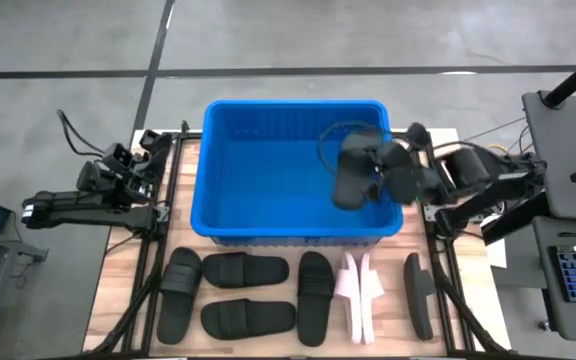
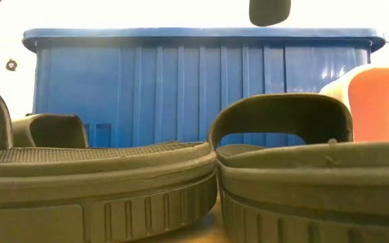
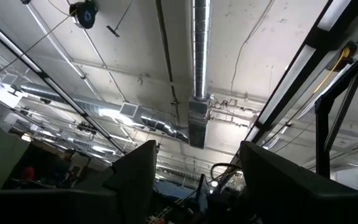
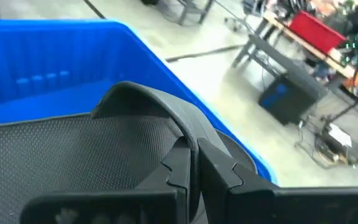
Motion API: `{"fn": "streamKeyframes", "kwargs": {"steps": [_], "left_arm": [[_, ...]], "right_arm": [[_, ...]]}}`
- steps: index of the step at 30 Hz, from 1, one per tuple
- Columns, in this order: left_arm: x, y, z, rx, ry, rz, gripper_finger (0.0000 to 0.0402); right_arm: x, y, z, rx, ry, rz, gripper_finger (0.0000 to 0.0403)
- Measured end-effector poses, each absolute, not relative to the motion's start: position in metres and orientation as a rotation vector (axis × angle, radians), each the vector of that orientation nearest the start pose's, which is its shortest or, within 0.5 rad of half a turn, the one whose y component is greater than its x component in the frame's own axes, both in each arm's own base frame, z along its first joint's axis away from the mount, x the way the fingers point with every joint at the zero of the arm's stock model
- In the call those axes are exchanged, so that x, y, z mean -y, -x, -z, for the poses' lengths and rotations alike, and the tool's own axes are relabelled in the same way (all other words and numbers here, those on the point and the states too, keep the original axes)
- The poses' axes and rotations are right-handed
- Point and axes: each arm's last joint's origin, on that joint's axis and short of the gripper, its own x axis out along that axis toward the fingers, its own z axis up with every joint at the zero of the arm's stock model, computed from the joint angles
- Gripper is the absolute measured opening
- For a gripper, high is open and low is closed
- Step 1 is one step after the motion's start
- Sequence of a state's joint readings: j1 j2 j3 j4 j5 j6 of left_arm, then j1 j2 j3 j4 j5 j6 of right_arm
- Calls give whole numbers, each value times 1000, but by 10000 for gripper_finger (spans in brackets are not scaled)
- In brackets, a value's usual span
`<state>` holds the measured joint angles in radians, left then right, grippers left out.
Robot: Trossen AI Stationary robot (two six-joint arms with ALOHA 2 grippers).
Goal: Pick and place slides into bin
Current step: Put the black slide into the blue bin
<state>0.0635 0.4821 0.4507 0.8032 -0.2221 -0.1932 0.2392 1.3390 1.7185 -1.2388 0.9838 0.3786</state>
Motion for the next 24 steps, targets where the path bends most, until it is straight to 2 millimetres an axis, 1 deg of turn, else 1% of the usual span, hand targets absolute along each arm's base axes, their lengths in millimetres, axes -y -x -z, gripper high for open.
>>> {"fn": "streamKeyframes", "kwargs": {"steps": [3,5,7,11,14,18,21,24], "left_arm": [[-13,-100,-345,801,251,-221,217],[-14,-98,-346,805,235,-248,217],[-14,-97,-346,807,205,-263,217],[-14,-94,-347,814,189,-269,217],[-14,-92,-347,820,189,-268,217],[-13,-90,-348,821,166,-277,217],[-13,-87,-348,825,143,-287,217],[-13,-84,-348,824,142,-287,217]], "right_arm": [[-10,-230,-439,-558,75,768,13],[1,-240,-436,-536,31,714,13],[11,-251,-431,-532,36,674,13],[32,-267,-415,-569,81,710,13],[49,-272,-397,-647,116,712,13],[70,-275,-364,-735,158,618,13],[82,-272,-340,-802,210,555,13],[93,-267,-323,-872,255,496,13]]}}
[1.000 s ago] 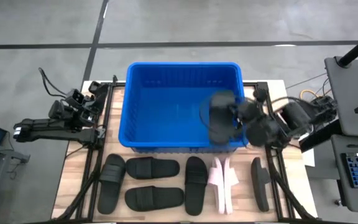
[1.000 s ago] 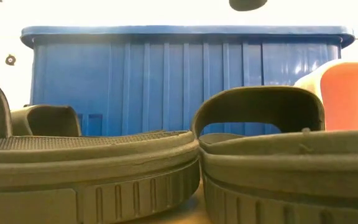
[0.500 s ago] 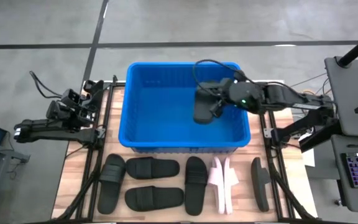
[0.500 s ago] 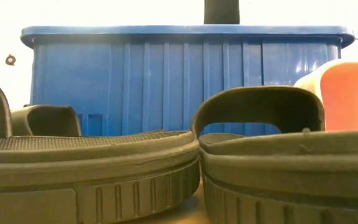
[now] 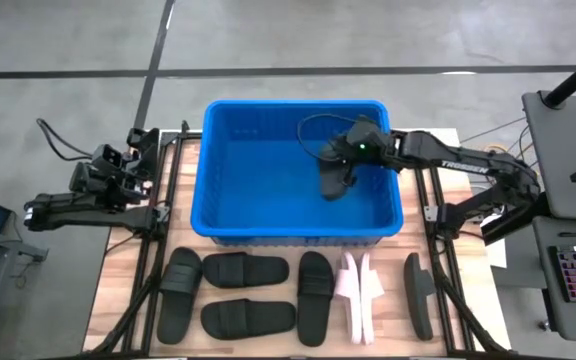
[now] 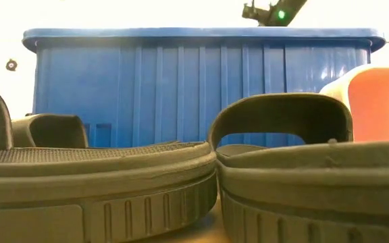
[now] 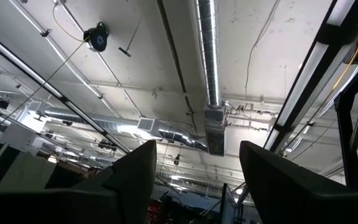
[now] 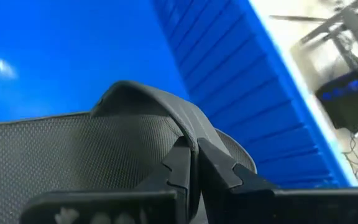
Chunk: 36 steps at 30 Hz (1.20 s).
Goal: Pick and place slides into bin
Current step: Put the black slide into the blue bin
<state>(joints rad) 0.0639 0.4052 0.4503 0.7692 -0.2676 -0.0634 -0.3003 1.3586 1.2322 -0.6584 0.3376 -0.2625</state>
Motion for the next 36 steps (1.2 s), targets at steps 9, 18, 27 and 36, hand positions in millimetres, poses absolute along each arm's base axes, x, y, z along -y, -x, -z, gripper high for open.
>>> {"fn": "streamKeyframes", "kwargs": {"steps": [9,18,27,36], "left_arm": [[-13,-81,-348,834,145,-296,217],[-15,-83,-345,798,115,-362,217],[-15,-84,-342,790,115,-368,217],[-15,-85,-342,787,115,-368,217]], "right_arm": [[125,-250,-286,-1036,352,471,13],[147,-251,-253,-1138,420,406,13],[158,-260,-230,-1168,476,326,13],[166,-261,-213,-1257,513,351,13]]}}
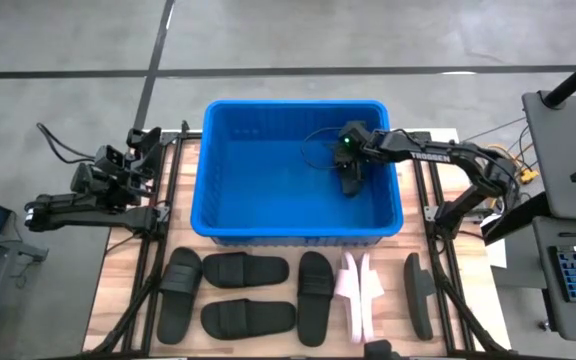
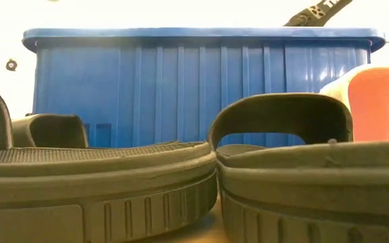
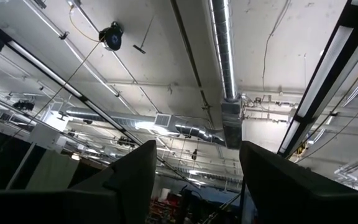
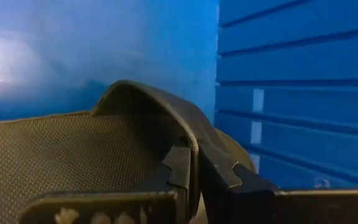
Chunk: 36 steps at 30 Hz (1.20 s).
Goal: Pick and place slides into bin
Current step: Put the black slide into the blue bin
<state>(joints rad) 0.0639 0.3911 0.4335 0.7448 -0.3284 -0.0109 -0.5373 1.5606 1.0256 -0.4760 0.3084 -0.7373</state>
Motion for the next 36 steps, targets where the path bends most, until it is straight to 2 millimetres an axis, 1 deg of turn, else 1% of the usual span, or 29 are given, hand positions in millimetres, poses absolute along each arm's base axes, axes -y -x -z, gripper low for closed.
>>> {"fn": "streamKeyframes", "kwargs": {"steps": [10,17,20,23,27,32,36], "left_arm": [[-15,-85,-341,779,115,-368,217],[-15,-85,-341,779,115,-368,217],[-15,-85,-341,777,115,-367,217],[-15,-86,-341,771,114,-368,217],[-15,-86,-340,764,114,-368,217],[-15,-86,-340,764,114,-368,217],[-15,-86,-340,765,114,-368,217]], "right_arm": [[171,-270,-209,-1214,551,372,13],[176,-265,-207,-1224,535,379,13],[177,-264,-206,-1241,556,359,19],[177,-264,-206,-1245,562,356,40],[176,-262,-206,-1258,523,370,82],[174,-258,-207,-1299,426,396,147],[172,-255,-211,-1345,331,416,188]]}}
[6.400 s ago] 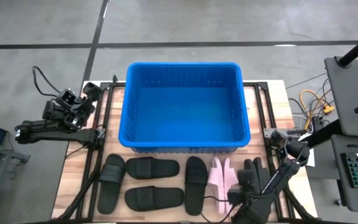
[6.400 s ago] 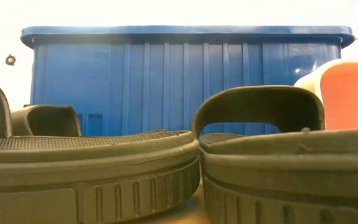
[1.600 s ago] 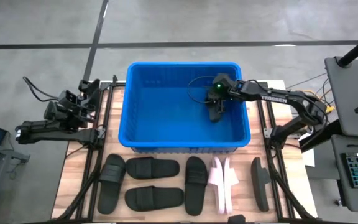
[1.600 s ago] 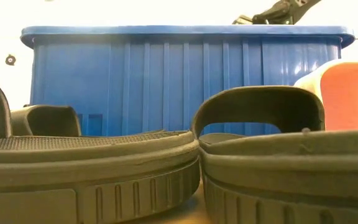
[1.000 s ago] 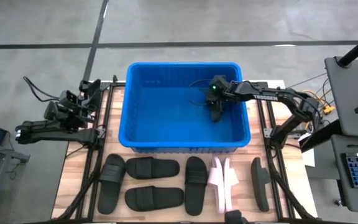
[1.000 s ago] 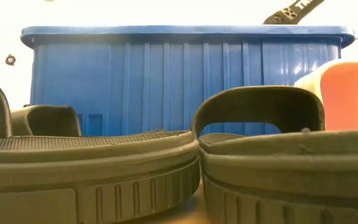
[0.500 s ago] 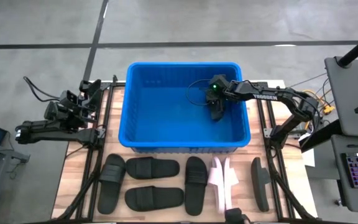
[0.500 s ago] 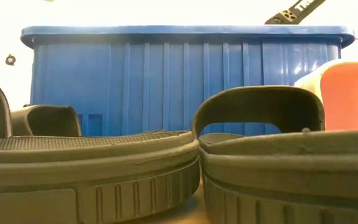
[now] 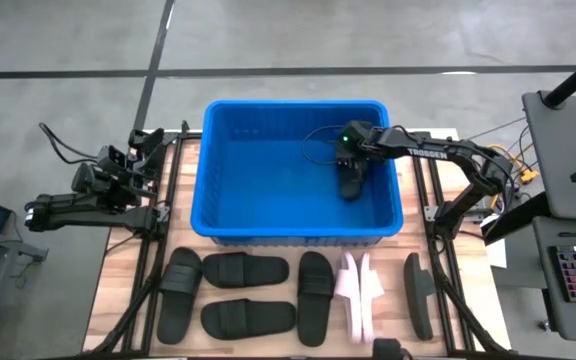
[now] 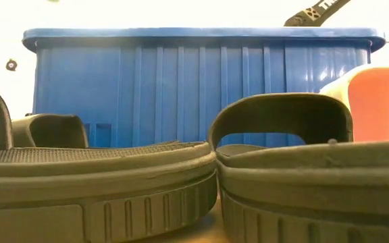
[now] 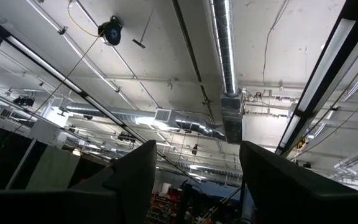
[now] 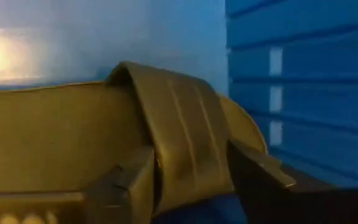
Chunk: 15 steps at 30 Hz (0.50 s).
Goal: Pick and place slides into bin
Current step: Put the black slide into the blue bin
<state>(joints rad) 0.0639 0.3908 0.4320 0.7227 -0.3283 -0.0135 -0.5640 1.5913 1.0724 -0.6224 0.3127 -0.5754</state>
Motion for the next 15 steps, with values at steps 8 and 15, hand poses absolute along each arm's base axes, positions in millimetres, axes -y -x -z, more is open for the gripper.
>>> {"fn": "streamKeyframes", "kwargs": {"steps": [8,15], "left_arm": [[-15,-86,-340,762,113,-368,217],[-15,-87,-340,758,113,-368,217]], "right_arm": [[171,-255,-228,-1383,258,428,205],[176,-267,-268,-1231,117,470,203]]}}
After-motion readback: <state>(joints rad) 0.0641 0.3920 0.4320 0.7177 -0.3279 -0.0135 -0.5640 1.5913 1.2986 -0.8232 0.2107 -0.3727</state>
